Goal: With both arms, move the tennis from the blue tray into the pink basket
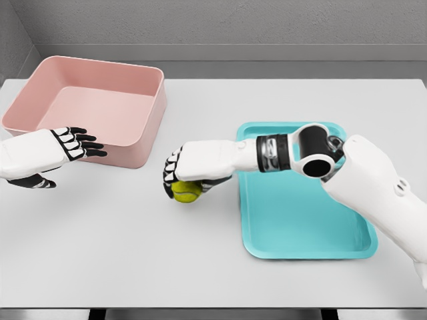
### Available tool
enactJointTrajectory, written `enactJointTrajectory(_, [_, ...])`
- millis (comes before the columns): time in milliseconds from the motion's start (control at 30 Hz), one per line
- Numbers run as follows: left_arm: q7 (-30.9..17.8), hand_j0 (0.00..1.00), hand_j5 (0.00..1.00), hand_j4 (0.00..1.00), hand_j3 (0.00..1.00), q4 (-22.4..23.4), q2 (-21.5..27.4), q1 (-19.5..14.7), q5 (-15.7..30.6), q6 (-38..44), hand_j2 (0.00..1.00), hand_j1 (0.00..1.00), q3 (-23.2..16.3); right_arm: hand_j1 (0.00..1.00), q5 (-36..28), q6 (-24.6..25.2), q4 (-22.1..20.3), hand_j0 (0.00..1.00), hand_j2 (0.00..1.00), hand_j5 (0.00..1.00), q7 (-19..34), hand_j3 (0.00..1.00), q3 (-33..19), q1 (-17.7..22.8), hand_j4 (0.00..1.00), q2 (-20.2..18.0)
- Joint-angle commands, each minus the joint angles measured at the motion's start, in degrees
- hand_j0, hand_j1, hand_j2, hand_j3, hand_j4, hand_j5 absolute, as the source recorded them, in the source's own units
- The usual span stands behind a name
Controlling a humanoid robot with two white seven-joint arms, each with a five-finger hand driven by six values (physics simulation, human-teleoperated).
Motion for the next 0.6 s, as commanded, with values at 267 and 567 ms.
enactJointTrajectory(267, [0.03,1.00,1.00,1.00,1.00,-0.01,0.11,0.00,0.34,0.04,1.00,1.00,0.02,0.49,0.79,0.28,6.10,0.49,0.49,0.49,-0.06,0.49,2.00,-0.26,0.49,3.95])
enactJointTrajectory(567, [0.03,1.00,1.00,1.00,1.00,-0.45,0.11,0.00,0.34,0.04,1.00,1.00,0.02,0.56,1.05,0.28,5.40,0.56,0.56,0.56,0.12,0.56,2.09,-0.18,0.56,3.87])
